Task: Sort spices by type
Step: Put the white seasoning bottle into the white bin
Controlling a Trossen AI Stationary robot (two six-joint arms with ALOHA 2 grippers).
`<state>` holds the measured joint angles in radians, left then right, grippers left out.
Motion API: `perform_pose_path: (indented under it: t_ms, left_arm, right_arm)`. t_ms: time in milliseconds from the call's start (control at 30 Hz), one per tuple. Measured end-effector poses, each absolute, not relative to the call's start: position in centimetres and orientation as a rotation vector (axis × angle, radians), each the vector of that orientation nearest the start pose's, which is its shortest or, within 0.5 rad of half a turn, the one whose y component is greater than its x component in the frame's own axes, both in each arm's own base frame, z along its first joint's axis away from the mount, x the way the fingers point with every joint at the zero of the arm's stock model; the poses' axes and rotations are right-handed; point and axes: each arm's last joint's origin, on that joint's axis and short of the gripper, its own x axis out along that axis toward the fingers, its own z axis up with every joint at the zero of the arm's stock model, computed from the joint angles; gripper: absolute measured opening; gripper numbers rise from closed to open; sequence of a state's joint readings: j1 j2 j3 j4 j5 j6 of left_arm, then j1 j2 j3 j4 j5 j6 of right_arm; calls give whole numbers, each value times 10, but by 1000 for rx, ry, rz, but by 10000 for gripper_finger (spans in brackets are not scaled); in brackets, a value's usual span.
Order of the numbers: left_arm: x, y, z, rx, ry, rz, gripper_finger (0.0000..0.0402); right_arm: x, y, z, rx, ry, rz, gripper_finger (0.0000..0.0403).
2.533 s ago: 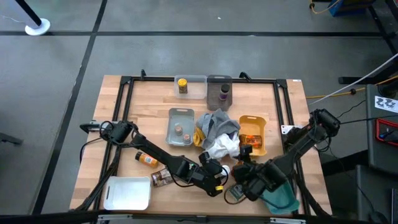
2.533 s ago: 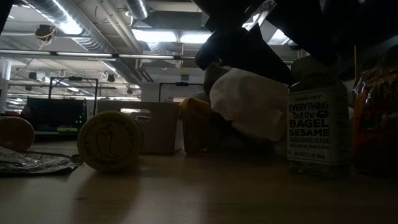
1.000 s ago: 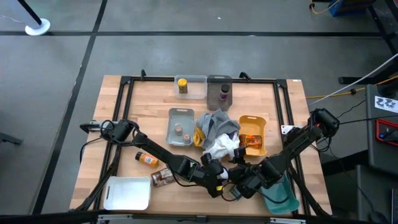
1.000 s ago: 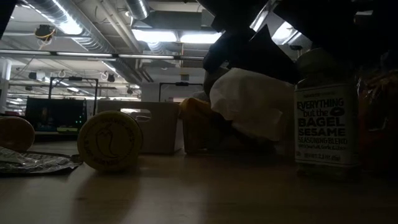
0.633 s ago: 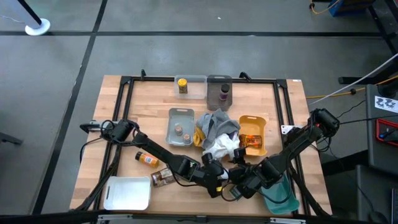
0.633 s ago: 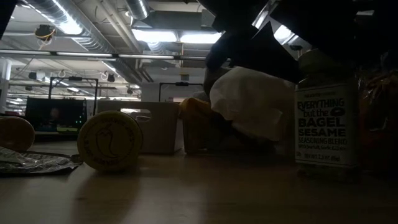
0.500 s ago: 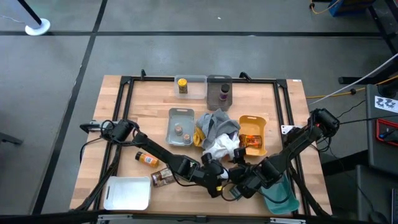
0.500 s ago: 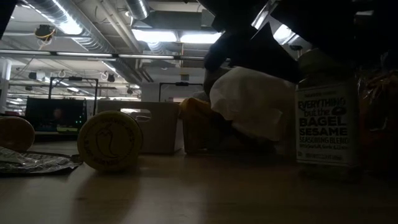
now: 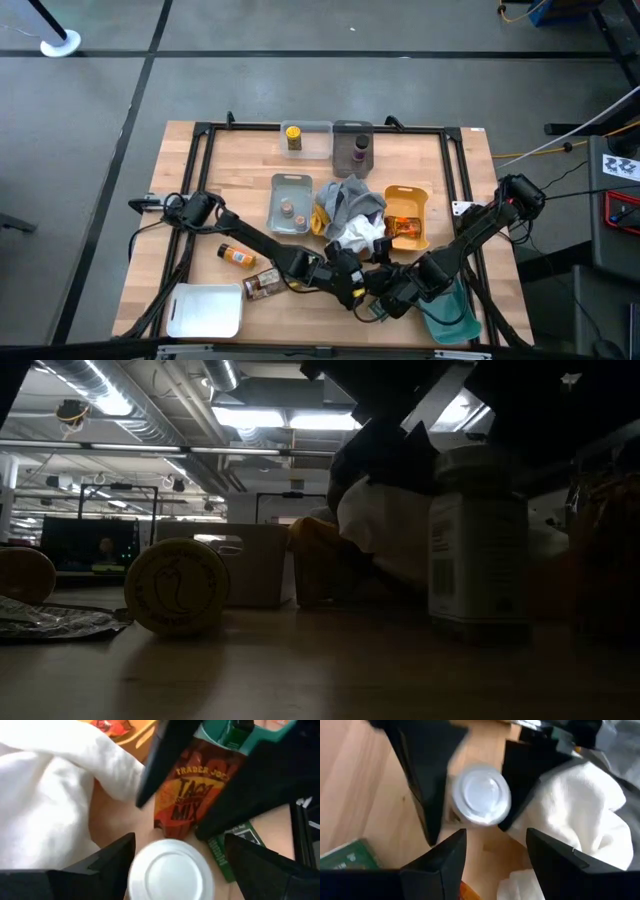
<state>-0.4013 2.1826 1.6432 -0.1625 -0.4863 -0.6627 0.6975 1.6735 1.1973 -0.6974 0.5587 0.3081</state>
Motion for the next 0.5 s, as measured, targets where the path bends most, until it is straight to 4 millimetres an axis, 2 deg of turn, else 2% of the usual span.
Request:
perform_pose_path:
  t_ms: [233,500]
  left_arm:
    - [449,-178,184,-309,596,275,289]
    - [442,-176,176,-179,702,269,289]
  right_arm:
    - [260,199,221,-406,964,-8,207]
    - [257,197,220,-430,992,-12,207]
